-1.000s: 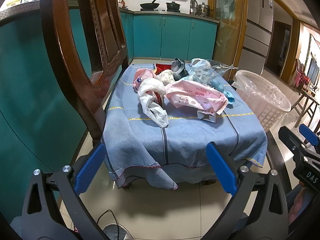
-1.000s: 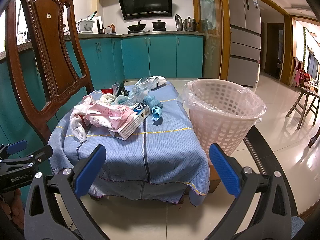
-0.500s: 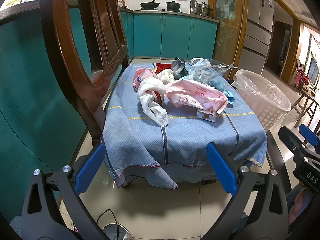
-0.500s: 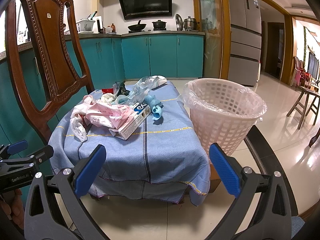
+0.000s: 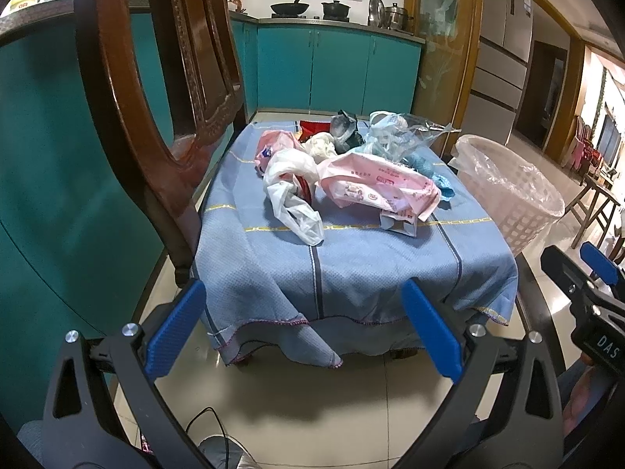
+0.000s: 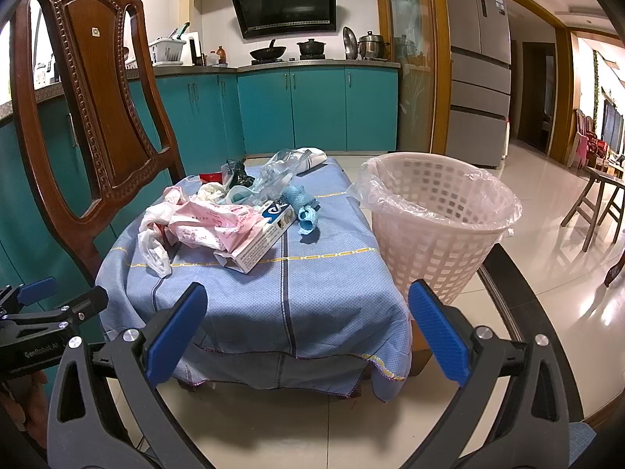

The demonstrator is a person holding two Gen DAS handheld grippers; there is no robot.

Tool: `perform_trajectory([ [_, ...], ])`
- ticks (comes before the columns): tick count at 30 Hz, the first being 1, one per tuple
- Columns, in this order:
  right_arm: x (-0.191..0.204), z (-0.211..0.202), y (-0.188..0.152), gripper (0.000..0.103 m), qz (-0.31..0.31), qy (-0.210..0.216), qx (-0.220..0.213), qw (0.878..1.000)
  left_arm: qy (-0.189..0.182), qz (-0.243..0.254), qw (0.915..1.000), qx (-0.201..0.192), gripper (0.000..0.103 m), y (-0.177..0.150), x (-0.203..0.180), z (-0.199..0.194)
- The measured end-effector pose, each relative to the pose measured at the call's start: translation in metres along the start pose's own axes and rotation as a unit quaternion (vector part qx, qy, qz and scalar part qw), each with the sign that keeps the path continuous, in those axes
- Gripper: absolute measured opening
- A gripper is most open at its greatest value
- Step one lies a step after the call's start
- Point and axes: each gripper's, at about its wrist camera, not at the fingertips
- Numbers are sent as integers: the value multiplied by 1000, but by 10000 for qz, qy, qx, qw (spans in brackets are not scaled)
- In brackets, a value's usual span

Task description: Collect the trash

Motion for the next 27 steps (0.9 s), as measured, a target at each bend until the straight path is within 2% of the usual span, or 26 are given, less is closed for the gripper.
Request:
perform_trajectory([
  [9,1,-1,-1,100,18,23,-4,10000,45,80,9999,51,100,1,-1,3],
  [13,2,-1,-1,100,33,34,1,10000,46,150,9997,192,100,1,-3,7],
  [18,4,-2,-1,100,64,74,-7,10000,-156,-12,9994,309,100,0,2,11],
  [20,2,-4,1,100,100,113,-22,9999,-307,52,9991,275,100,0,-1,9],
  [23,4,-8,2,100,156,189,-88,9997,-232,180,9995,132,100,-1,-8,4],
  [25,5,-12,3,100,118,133,-183,9997,-193,152,9997,68,100,0,-9,2],
  [27,7,-17,2,100,51,147,-274,9995,-308,48,9995,4,100,0,-7,0],
])
Point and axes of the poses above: each gripper's, at about its wrist camera, not at the fingertips, and z roughly the way its jaws point, x to its left, y to its top, and after that the axes turned 12 degrees about z, right-handed
